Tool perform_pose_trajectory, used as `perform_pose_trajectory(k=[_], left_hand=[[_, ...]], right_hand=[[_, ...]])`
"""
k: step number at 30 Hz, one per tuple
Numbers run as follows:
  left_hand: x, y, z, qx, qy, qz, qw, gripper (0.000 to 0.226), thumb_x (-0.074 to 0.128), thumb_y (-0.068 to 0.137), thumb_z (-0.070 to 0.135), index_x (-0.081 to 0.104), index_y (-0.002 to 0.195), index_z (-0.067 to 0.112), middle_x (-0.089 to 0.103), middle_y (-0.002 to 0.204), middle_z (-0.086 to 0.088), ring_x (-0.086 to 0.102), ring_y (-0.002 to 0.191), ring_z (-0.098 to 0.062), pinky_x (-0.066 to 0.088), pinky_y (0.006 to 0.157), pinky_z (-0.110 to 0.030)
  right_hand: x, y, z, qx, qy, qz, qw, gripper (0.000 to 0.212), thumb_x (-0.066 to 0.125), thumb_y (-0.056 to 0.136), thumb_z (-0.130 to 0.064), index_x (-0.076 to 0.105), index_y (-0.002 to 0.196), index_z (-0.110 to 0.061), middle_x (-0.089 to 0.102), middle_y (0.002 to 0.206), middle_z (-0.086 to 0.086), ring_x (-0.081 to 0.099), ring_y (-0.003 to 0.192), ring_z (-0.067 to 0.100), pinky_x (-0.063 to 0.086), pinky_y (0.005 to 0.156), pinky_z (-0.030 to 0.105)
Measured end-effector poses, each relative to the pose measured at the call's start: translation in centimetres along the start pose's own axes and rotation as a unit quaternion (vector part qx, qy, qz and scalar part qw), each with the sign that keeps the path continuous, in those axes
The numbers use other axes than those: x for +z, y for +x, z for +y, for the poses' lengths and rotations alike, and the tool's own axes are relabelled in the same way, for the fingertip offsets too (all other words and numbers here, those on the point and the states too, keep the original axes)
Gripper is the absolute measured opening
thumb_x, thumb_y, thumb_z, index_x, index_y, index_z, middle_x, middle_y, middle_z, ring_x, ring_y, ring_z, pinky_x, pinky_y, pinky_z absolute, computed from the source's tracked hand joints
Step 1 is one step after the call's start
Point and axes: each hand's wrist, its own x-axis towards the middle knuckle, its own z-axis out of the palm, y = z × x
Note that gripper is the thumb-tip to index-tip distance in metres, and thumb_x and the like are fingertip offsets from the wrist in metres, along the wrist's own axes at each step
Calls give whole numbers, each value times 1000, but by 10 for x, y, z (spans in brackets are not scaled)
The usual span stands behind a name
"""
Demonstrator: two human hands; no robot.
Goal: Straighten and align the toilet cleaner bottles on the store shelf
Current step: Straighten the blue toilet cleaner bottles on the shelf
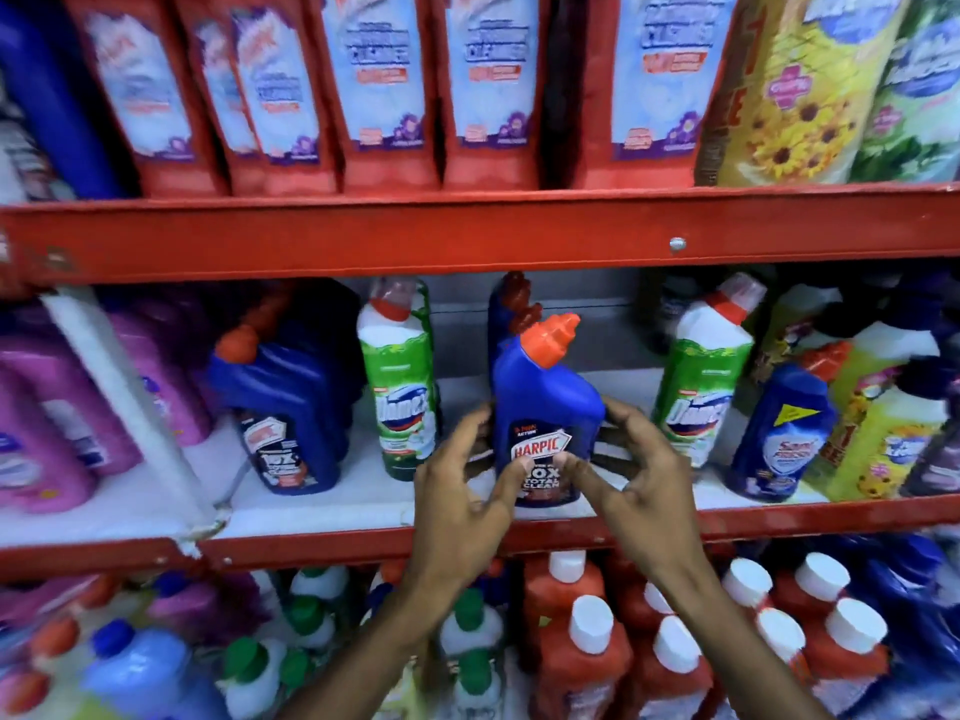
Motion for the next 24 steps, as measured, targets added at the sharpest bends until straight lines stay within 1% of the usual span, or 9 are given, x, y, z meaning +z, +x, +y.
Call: perform_pose_trajectory(k=[4,9,11,13,15,17,19,22,24], left_hand=[[-61,-4,-9,2,15,39,999,61,75,87,2,57,131,39,75,119,17,71,108,-2,58,91,-19],[-136,-10,-33,-14,47,75,996,56,76,87,10,58,135,35,74,122,16,71,112,-6,59,95,-27],[-159,-9,-41,-18,63,94,993,56,72,84,15,57,130,43,74,122,17,71,111,-3,58,94,-24],[-178,-9,-47,-27,71,106,991,58,67,82,14,56,132,41,73,123,13,70,111,0,56,93,-19],[-193,-7,-56,-35,72,107,991,59,65,82,13,57,137,32,73,123,13,69,111,1,55,94,-17],[-202,-6,-66,-46,77,102,991,61,65,82,8,57,136,35,72,121,21,69,112,0,55,95,-18],[-209,-5,-74,-55,86,100,990,65,65,82,2,56,133,42,71,119,29,68,109,5,54,94,-15],[-210,-4,-82,-60,106,101,987,62,66,86,-7,56,137,25,72,122,12,67,101,11,52,88,-7],[-211,-3,-86,-52,128,101,985,61,66,88,-4,53,142,20,72,124,3,70,102,1,53,88,-10]], right_hand=[[58,-5,-25,-22,14,-22,999,61,84,75,-8,59,115,-45,71,116,-7,72,96,7,63,84,37],[134,-18,-51,-32,30,-62,997,53,81,73,-27,59,120,-38,69,119,-9,70,102,9,62,87,42],[162,-22,-57,-37,25,-65,997,53,82,73,-24,60,120,-35,71,115,-5,71,98,7,61,86,34],[187,-25,-63,-41,20,-73,996,53,84,74,-16,61,121,-25,72,113,-1,69,96,-1,56,85,15],[208,-26,-68,-33,23,-89,995,52,83,75,-15,60,122,-21,71,115,2,69,96,-2,55,86,13],[222,-27,-69,-31,19,-98,994,51,82,76,-16,61,122,-19,69,116,2,68,97,-4,57,86,16],[233,-28,-69,-38,-1,-101,994,51,82,76,-15,62,123,-16,68,116,2,61,97,-15,48,82,2],[240,-28,-68,-53,-29,-94,994,53,82,78,-16,62,127,-12,66,117,4,50,95,-30,36,79,-8],[242,-26,-66,-60,-39,-92,993,52,81,80,-18,61,128,-15,67,118,3,53,96,-27,38,82,-7]])
